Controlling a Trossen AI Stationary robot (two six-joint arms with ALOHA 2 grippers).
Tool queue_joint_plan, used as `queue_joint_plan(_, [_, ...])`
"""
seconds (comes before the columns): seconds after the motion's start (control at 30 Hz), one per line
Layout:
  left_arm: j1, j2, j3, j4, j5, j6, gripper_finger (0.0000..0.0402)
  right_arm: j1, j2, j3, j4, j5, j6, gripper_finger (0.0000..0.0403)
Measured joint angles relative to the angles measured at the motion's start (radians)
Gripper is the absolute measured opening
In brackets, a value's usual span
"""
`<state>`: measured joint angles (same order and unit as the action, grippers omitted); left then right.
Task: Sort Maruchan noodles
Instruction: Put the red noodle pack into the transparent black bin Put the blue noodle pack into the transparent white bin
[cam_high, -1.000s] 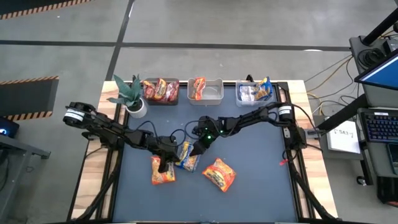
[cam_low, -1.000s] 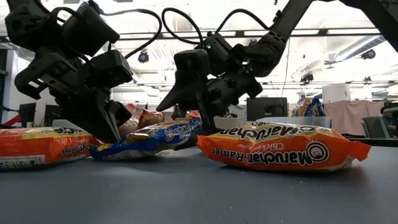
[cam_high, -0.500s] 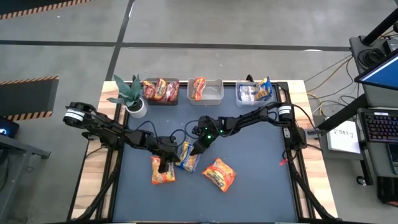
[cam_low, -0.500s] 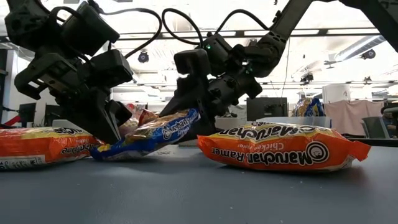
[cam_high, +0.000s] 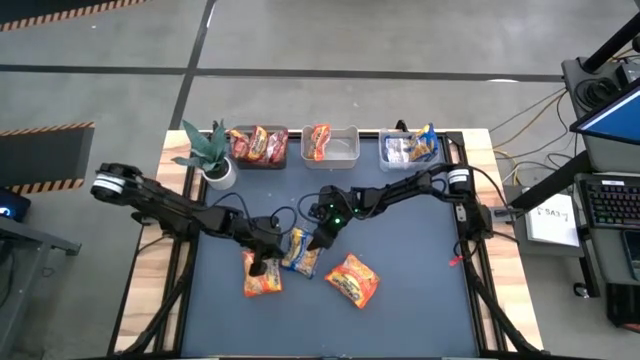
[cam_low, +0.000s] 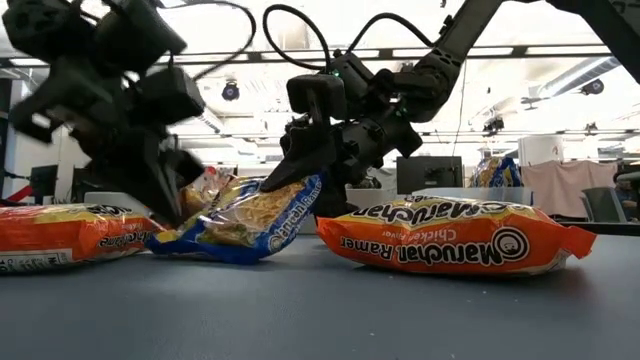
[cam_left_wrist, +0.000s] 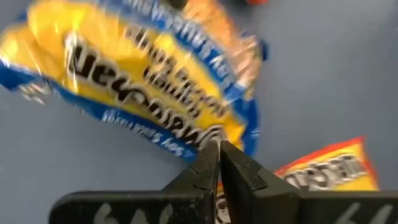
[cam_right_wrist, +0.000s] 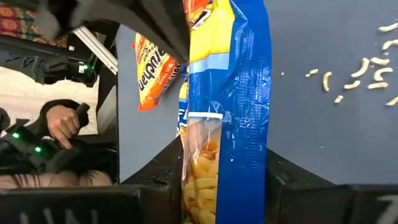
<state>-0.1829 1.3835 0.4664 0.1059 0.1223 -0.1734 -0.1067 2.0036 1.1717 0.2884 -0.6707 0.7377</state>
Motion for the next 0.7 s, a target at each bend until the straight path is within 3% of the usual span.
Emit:
queue_joint_plan(0.17, [0.0, -0.137, 0.012, -0.113, -0.037, 0.053, 0.0, -0.018, -0.033, -0.002, -0.019, -0.001, -0.034, 0.0121])
queue_joint_plan(0.33, [0.001, -0.287, 0.012, -0.117, -0.128, 0.209, 0.0, -0.037, -0.106, -0.002, -0.14, 0.008, -0.103, 0.0117])
queue_joint_plan(0.53, [0.009, -0.424, 0.034, -0.084, -0.283, 0.382, 0.0, -0.078, -0.263, -0.002, -0.345, 0.107, -0.175, 0.012])
queue_joint_plan(0.7, [0.013, -0.472, 0.06, -0.073, -0.41, 0.419, 0.0, -0.115, -0.425, -0.002, -0.541, 0.228, -0.212, 0.0115])
